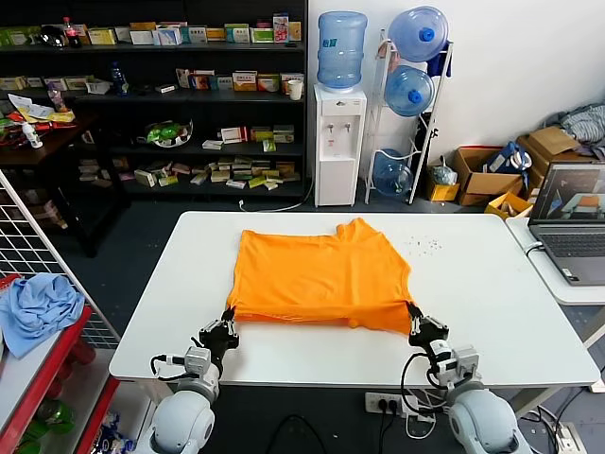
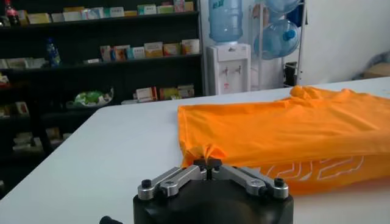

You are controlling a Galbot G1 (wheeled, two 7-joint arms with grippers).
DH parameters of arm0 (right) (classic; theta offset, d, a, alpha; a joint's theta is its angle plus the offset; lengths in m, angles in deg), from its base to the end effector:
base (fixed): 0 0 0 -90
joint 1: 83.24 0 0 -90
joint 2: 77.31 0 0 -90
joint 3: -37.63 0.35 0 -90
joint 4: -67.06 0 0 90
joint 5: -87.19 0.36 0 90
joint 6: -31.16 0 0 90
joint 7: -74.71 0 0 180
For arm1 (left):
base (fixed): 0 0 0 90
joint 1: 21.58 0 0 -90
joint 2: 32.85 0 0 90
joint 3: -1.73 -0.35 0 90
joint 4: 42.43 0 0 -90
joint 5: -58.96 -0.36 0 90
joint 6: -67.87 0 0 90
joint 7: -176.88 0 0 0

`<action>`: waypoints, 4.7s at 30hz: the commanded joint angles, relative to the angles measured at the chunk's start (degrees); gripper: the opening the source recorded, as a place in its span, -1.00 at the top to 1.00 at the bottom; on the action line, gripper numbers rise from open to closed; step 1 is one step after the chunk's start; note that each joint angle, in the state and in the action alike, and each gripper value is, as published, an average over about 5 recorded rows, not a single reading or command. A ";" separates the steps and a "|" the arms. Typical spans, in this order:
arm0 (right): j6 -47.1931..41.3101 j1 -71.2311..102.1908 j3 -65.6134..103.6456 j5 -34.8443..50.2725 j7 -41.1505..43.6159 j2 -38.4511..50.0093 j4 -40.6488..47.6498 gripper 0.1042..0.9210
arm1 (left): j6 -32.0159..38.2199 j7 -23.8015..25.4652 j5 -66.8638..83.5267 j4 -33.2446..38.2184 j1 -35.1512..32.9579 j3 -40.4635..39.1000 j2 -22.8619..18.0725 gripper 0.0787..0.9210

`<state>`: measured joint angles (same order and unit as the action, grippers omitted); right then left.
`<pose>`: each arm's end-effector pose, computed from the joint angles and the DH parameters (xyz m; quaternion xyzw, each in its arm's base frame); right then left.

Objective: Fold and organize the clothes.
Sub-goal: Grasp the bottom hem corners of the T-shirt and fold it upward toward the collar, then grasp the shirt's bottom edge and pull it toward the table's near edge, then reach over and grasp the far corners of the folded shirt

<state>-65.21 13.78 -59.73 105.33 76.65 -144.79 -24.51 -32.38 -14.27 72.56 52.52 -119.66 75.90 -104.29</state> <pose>0.3137 -0.0877 -0.3730 0.0819 -0.9880 0.0348 0.1263 0.2948 0.0088 -0.3787 -0.0477 -0.9860 -0.0544 0.1500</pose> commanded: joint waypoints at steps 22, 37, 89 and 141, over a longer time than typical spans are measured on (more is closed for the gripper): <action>-12.11 -6.26 -2.94 4.88 0.11 3.58 1.88 -0.05 | -3.33 -2.04 7.10 -1.86 3.88 -1.23 2.81 0.14; -18.43 3.02 1.93 5.30 1.37 6.48 -4.06 -0.76 | -8.19 -2.12 12.81 -1.43 2.66 -1.42 4.81 -0.75; -25.58 20.17 7.90 4.91 -2.70 11.84 -20.50 0.57 | -9.69 -1.64 11.63 17.13 -16.12 0.67 11.20 0.69; -13.74 -40.02 -13.84 6.08 10.31 -2.11 42.72 -0.76 | -11.22 0.06 21.03 -36.70 39.14 -16.27 -3.16 -0.77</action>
<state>-79.44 -22.96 -72.63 114.00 84.74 -143.96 11.95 -41.61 -14.36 93.19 22.07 -84.08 60.59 -104.61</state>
